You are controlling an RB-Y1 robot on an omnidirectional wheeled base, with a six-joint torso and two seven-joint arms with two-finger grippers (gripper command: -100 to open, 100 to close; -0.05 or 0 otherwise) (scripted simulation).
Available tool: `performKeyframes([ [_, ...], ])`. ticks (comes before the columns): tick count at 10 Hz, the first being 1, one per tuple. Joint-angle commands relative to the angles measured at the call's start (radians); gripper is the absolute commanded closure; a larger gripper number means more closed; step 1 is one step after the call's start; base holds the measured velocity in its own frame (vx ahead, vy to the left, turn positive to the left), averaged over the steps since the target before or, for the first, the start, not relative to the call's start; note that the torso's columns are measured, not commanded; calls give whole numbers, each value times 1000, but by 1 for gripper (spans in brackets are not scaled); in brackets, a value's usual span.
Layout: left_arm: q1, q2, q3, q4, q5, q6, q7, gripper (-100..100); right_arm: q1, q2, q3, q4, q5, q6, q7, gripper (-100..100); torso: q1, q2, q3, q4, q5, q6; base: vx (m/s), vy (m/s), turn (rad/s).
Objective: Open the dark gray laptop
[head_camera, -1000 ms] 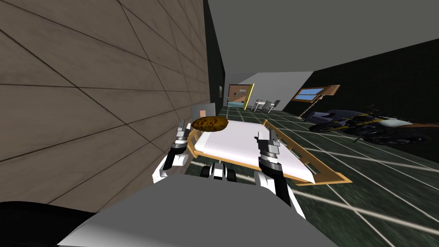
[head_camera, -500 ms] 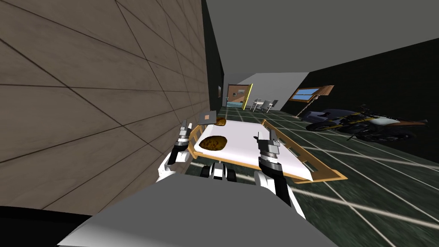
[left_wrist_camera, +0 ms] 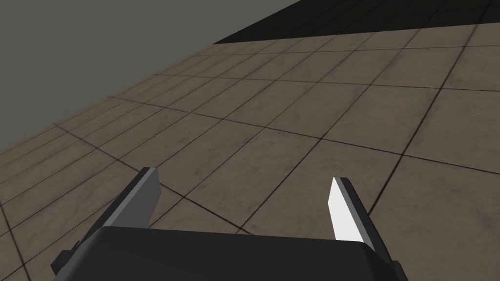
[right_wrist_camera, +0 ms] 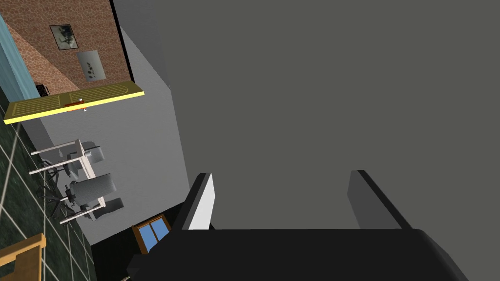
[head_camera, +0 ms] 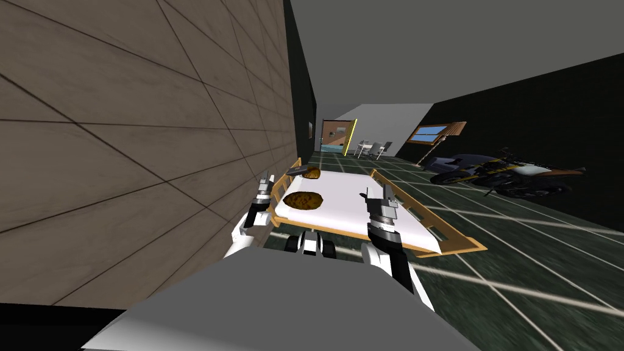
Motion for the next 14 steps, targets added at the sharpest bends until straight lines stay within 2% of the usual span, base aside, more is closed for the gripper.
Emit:
performKeyframes([
  [1, -66, 11, 12, 83, 7, -20, -9, -100, 0, 0, 0, 0, 0, 0, 0, 0, 0, 0, 0, 0, 0, 0, 14, 25, -74],
  [2, -66, 11, 12, 106, 7, -20, -9, -100, 0, 0, 0, 0, 0, 0, 0, 0, 1, -1, 0, 0, 0, 0, 13, 22, -28],
  [3, -97, 17, 17, 137, 10, -28, -13, -100, 0, 0, 0, 0, 0, 0, 0, 0, 1, 0, 0, 0, 0, 0, 14, 24, -50],
  [4, -97, 17, 17, 155, 10, -28, -13, -100, 0, 0, 0, 0, 0, 0, 0, 0, 1, -1, 0, 0, 0, 0, 10, 20, -28],
  [5, -129, 23, 22, 193, 13, -36, -17, -100, 0, 0, 0, 0, 0, 0, 0, 0, 0, 0, 0, 0, 0, 0, 8, 21, -43],
  [6, -129, 23, 22, 206, 13, -36, -17, -100, 0, 0, 0, 0, 0, 0, 0, 0, 0, 0, 0, 0, 0, 0, 8, 17, -28],
  [7, -161, 31, 28, 249, 17, -43, -22, -100, 0, 0, 0, 0, 0, 0, 0, 0, 0, 0, 0, 0, 0, 0, 12, 19, -48],
  [8, -161, 31, 28, 259, 17, -43, -22, -100, 0, 0, 0, 0, 0, 0, 0, 0, 0, -1, 0, 0, 0, 0, 11, 18, -27],
  [9, -194, 39, 33, 296, 20, -50, -26, -100, 0, 0, 0, 0, 0, 0, 0, 0, 0, 0, 0, 0, 0, 0, 11, 18, -43],
  [10, -194, 39, 33, 312, 20, -50, -26, -100, 0, 0, 0, 0, 0, 0, 0, 0, 0, -1, 0, 0, 0, 0, 9, 15, -33],
  [11, -226, 47, 38, 341, 23, -58, -30, -100, 0, 0, 0, 0, 0, 0, 0, 0, 0, 0, 0, 0, 0, 0, 8, 19, -40],
  [12, -226, 47, 38, 366, 23, -58, -30, -100, 0, 0, 0, 0, 0, 0, 0, 0, 1, 0, 0, 0, 0, 0, 9, 18, -29],
  [13, -259, 56, 44, 404, 26, -65, -34, -100, 0, 0, 0, 0, 0, 0, 0, 0, 0, 0, 0, 0, 0, 0, 11, 19, -56],
  [14, -259, 56, 44, 421, 26, -65, -34, -100, 0, 0, 0, 0, 0, 0, 0, 0, 0, -1, 0, 0, 0, 0, 9, 18, -26],
])
